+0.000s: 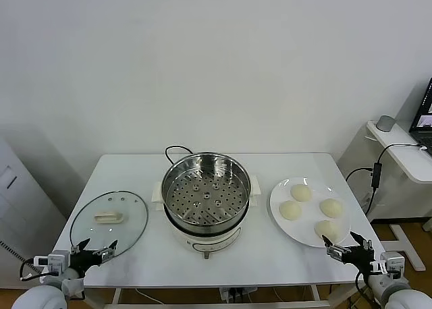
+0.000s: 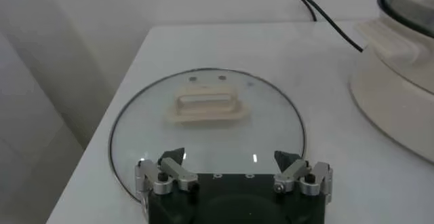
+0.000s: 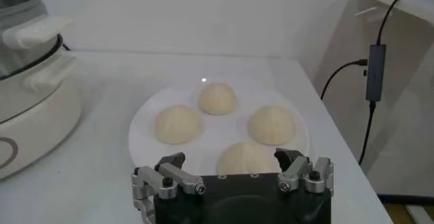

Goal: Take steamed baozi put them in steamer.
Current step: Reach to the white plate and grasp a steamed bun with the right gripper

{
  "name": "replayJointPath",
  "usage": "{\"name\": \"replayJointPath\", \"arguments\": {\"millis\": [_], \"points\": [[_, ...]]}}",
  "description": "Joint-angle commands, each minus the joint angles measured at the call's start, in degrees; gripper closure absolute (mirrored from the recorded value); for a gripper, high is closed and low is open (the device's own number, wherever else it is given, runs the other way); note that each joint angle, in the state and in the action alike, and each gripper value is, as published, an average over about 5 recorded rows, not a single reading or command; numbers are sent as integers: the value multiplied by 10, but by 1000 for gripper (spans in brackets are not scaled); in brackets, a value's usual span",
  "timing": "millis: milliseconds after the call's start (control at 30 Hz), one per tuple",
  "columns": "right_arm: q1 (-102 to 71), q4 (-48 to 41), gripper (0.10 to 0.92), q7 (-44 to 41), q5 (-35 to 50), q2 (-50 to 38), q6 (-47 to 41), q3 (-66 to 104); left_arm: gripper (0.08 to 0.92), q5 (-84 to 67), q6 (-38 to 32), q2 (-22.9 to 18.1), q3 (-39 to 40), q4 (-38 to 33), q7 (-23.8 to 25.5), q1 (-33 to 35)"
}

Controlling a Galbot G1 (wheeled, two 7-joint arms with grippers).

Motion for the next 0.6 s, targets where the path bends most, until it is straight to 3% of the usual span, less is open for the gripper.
{"name": "replayJointPath", "arguments": {"millis": [33, 300, 600], "points": [[-1, 1, 203, 1, 1, 0, -1, 0, 177, -1, 1, 0, 0, -1, 0, 0], [11, -9, 203, -27, -50, -7, 16, 9, 177, -1, 1, 1, -1, -2, -1, 2], [86, -76, 203, -61, -364, -61, 132, -1, 177, -1, 2, 2, -3, -11, 0, 2]]}}
